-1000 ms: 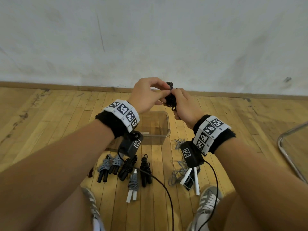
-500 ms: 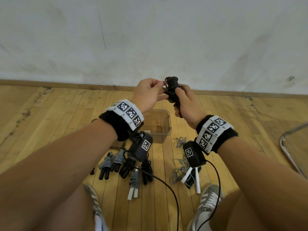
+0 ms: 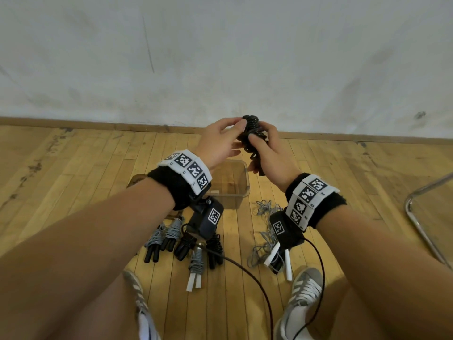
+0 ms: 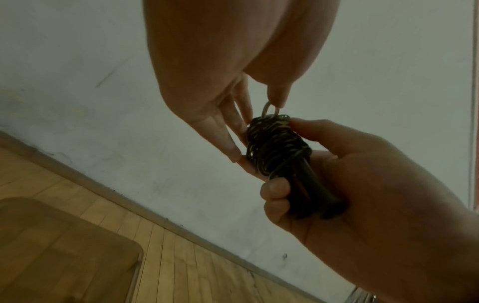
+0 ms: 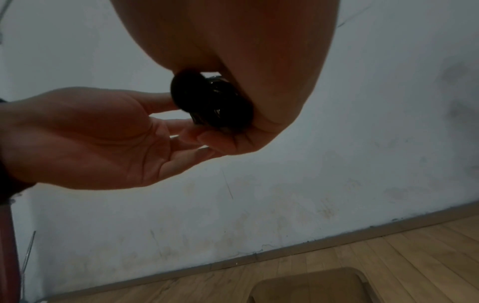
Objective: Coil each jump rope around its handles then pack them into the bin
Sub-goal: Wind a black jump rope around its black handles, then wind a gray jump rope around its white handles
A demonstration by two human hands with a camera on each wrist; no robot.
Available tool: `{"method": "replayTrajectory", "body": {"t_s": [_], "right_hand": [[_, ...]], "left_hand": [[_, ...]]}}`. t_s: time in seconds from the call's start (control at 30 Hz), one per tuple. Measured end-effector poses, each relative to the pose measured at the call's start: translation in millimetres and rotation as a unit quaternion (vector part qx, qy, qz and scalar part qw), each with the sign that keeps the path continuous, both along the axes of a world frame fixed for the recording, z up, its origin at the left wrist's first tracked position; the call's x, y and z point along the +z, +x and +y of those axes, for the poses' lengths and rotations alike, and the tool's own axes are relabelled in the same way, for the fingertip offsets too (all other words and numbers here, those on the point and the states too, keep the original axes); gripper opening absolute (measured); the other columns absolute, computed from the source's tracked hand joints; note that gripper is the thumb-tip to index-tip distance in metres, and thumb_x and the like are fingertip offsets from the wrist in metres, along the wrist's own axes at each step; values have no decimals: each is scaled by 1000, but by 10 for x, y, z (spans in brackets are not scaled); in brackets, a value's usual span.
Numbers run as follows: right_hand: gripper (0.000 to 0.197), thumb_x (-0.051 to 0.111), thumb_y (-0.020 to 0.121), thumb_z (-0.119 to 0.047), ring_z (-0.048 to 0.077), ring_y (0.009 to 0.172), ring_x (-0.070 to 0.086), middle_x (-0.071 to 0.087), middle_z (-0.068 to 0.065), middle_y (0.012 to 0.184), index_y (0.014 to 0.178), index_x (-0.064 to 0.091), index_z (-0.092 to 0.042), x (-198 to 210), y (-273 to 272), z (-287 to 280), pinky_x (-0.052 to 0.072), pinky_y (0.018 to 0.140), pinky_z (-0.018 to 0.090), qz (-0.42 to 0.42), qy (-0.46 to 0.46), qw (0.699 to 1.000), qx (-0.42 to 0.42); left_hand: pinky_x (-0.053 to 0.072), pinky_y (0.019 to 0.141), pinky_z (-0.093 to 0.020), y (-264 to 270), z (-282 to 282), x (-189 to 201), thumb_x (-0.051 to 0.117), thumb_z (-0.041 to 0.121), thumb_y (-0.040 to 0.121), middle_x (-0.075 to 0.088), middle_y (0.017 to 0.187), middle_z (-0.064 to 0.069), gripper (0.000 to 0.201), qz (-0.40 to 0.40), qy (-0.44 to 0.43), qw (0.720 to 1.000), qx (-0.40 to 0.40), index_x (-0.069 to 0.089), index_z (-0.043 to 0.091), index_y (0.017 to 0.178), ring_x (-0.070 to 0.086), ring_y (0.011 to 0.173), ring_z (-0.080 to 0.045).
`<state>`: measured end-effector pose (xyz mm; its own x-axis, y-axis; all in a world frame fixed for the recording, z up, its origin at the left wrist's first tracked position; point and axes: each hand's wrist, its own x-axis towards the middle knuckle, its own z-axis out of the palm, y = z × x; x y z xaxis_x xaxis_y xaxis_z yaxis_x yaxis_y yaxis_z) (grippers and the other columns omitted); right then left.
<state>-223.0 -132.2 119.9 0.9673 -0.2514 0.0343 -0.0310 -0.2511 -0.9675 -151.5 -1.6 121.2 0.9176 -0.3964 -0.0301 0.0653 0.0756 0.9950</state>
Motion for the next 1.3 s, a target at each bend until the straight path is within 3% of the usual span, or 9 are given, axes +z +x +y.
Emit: {"method": "replayTrajectory", "body": {"t_s": [0.1,0.2,0.33,0.53,0.73,0.93,1.1,1.2,1.3], "right_hand": [[59,60,101,-28,22,76,72,62,5,121,151,29,-23,-52,8,14,61,62,34,-8,-43,999,-2],[71,73,92,-30,7,101,66,63,-1,121,151,32,-23,-117,5,25,60,83,33,-43,-112,993,-13],[73,78,87,-34,-1,93,64,63,-13,107,147,38,-24,-145,2,7,60,82,31,-48,-152,987,-33],[88,81,81,-45,5,80,68,64,-11,90,150,30,-28,-240,81,-80,56,71,26,14,-195,980,-47],[71,80,80,-47,9,79,70,67,-8,94,137,41,-32,-994,58,-87,56,65,25,83,-163,982,-50],[77,78,79,-37,20,95,71,68,5,115,144,37,-28,-1954,21,-119,61,84,40,198,-115,973,-7],[80,66,62,-67,21,86,73,75,-3,99,134,35,-50,-2547,52,-155,61,81,43,274,-142,951,-18],[79,76,73,-52,19,91,71,73,-1,103,143,42,-38,-2813,44,-150,57,83,33,297,-105,949,-32],[81,77,73,-42,21,91,73,74,4,108,147,44,-34,-3066,23,-145,61,85,43,335,-68,939,-26]], "left_hand": [[61,84,-33,-11,8,-29,60,28,103,74,113,-6,30,-11,-10,1000,21,66,15,129,76,95,-19],[62,79,-32,-30,18,-58,59,24,104,75,112,-4,27,-23,-11,999,39,68,13,127,75,97,-18],[62,78,-30,-59,11,-110,59,23,103,74,113,-3,26,-27,6,999,37,68,14,126,73,102,-19],[63,81,-35,17,-23,-242,61,32,102,73,114,-1,30,-29,105,994,-9,63,26,131,72,100,-18],[62,72,-35,35,-120,-1061,62,33,101,72,115,-5,29,5,162,987,8,65,24,129,72,95,-21],[58,56,-30,17,-136,-2039,62,31,101,71,116,-8,31,53,235,971,-5,67,20,129,71,87,-25],[62,81,-42,38,-232,-2602,62,36,99,74,113,-2,27,48,321,946,-16,69,25,123,72,94,-25],[56,94,-40,22,-325,-2878,61,30,100,73,119,-5,28,54,353,934,-27,68,20,126,69,107,-25],[52,97,-33,-5,-355,-3122,58,29,102,69,127,-4,32,50,408,910,-56,64,21,132,65,115,-23]]}}
